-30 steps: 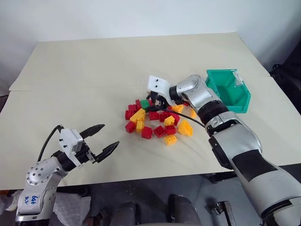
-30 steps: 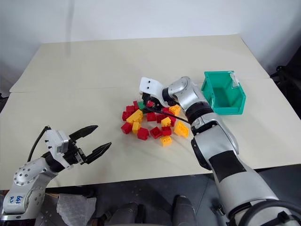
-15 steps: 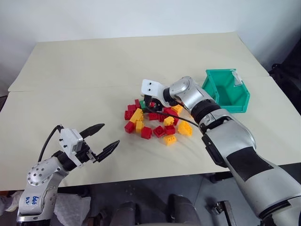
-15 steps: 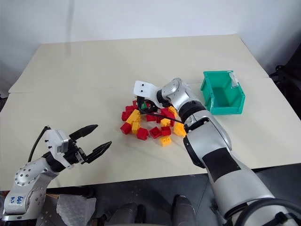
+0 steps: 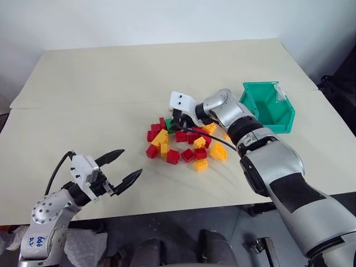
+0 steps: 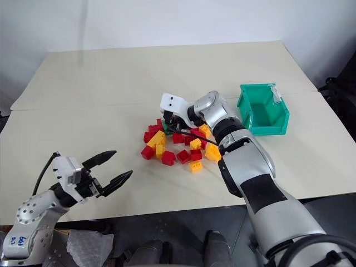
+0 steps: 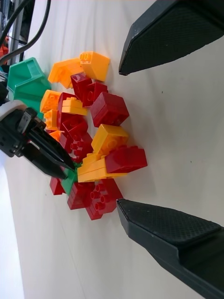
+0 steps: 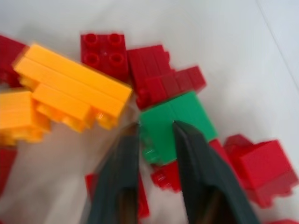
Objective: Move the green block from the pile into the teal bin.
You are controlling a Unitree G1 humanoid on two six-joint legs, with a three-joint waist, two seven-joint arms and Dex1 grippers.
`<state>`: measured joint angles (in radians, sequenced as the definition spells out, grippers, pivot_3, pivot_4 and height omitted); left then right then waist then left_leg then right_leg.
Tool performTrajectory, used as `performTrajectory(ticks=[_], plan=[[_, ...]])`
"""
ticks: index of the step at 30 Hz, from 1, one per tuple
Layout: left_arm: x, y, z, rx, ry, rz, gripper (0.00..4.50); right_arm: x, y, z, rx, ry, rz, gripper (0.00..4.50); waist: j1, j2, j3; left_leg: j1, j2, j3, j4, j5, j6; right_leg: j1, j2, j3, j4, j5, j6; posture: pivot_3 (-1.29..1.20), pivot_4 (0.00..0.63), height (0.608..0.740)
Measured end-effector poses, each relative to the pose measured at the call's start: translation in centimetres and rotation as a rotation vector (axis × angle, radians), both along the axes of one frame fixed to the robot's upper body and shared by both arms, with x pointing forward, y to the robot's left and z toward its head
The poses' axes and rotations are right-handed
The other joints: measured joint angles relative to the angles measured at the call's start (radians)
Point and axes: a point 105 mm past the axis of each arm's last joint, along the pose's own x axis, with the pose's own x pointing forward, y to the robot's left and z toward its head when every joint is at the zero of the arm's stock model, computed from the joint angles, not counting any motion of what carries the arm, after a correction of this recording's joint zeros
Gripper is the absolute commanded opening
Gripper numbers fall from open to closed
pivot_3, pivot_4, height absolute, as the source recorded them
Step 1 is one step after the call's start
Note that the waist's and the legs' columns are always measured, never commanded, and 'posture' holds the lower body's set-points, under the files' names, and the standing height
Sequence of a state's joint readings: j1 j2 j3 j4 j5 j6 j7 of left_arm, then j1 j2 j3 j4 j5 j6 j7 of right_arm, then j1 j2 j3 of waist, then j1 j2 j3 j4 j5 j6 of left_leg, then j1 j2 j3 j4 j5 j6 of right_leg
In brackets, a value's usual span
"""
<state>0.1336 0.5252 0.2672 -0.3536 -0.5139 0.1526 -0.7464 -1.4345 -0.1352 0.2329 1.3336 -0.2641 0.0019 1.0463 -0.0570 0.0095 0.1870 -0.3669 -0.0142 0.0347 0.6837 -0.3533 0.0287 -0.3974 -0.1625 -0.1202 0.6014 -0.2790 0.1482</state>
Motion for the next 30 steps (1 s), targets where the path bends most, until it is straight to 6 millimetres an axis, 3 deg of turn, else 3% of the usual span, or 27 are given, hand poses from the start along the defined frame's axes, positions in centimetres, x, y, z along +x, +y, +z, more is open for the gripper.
performTrajectory(ticks=[10,15,24,27,30], plan=[[0.1,-0.1,0.3,-0.003,-0.011,0.002,4.50,0.0,0.4,0.1,0.023,-0.027,0.008,4.45,0.000,0.000,0.000,-0.001,0.000,0.000,0.000,0.000,0.000,-0.001,0.000,0.000,0.000,0.000,0.000,0.00,0.150,0.740],[0.3,-0.1,0.4,-0.005,-0.017,0.002,4.50,0.5,0.5,0.3,0.015,-0.086,-0.011,4.45,0.000,0.001,0.000,-0.001,0.000,0.000,0.000,0.000,0.000,-0.001,0.000,0.000,0.000,0.000,0.000,0.00,0.150,0.740],[0.4,-0.2,0.6,-0.010,-0.028,-0.001,4.50,0.1,0.6,-0.8,0.019,0.017,-0.046,4.45,0.000,0.001,0.000,-0.001,0.000,0.000,0.000,0.000,0.000,-0.001,0.000,0.000,0.000,0.000,0.000,0.00,0.150,0.740],[0.5,-0.2,0.7,-0.011,-0.031,0.005,4.50,0.0,0.6,-0.7,0.022,0.041,-0.046,3.88,0.000,0.001,0.000,-0.001,0.000,0.000,0.000,0.000,0.000,-0.001,0.000,0.000,0.000,0.000,0.000,0.00,0.150,0.740],[0.5,-0.1,0.6,-0.011,-0.029,0.008,4.50,-0.3,0.8,-0.6,0.046,0.070,-0.028,2.97,0.000,0.001,0.000,-0.001,0.000,0.000,0.000,0.000,0.000,-0.001,0.000,0.000,0.000,0.000,0.000,0.00,0.150,0.740]])
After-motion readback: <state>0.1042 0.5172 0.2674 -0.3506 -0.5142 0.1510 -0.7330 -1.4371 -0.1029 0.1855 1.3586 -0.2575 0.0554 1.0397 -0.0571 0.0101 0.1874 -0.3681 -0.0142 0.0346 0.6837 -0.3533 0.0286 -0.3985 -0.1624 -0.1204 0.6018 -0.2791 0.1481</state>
